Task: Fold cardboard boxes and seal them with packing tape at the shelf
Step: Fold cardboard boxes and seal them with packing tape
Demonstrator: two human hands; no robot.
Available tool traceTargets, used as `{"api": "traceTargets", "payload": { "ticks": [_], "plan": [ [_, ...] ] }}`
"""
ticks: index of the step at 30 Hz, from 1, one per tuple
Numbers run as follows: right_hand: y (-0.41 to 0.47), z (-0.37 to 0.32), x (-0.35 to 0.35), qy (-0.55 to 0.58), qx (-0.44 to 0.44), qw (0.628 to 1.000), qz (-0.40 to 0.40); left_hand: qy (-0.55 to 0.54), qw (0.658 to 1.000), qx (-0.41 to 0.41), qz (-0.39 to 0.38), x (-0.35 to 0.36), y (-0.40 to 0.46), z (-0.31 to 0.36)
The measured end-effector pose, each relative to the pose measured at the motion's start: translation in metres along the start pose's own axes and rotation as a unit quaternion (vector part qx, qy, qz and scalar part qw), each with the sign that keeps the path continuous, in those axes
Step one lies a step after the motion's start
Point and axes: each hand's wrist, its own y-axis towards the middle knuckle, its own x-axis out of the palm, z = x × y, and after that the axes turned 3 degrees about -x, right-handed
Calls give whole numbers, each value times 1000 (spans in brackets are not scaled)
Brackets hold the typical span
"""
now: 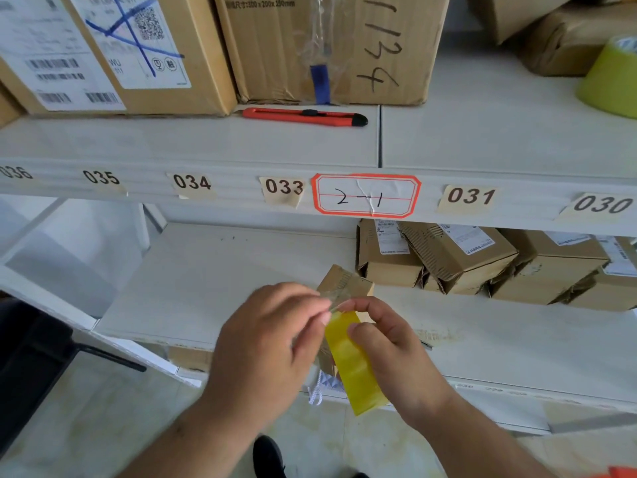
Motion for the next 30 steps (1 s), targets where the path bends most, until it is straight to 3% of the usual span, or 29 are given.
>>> {"api": "traceTargets", "payload": {
  "ticks": [5,15,30],
  "plan": [
    [-5,-2,0,-35,-28,999,-13,74,996,8,-50,7,8,3],
    [-13,-6,-1,-62,-48,997,-17,79,989,-40,-118,5,15,7],
    [-19,-4,1,-103,-73,991,-41,48,988,-42,-138,2,14,8]
  ]
}}
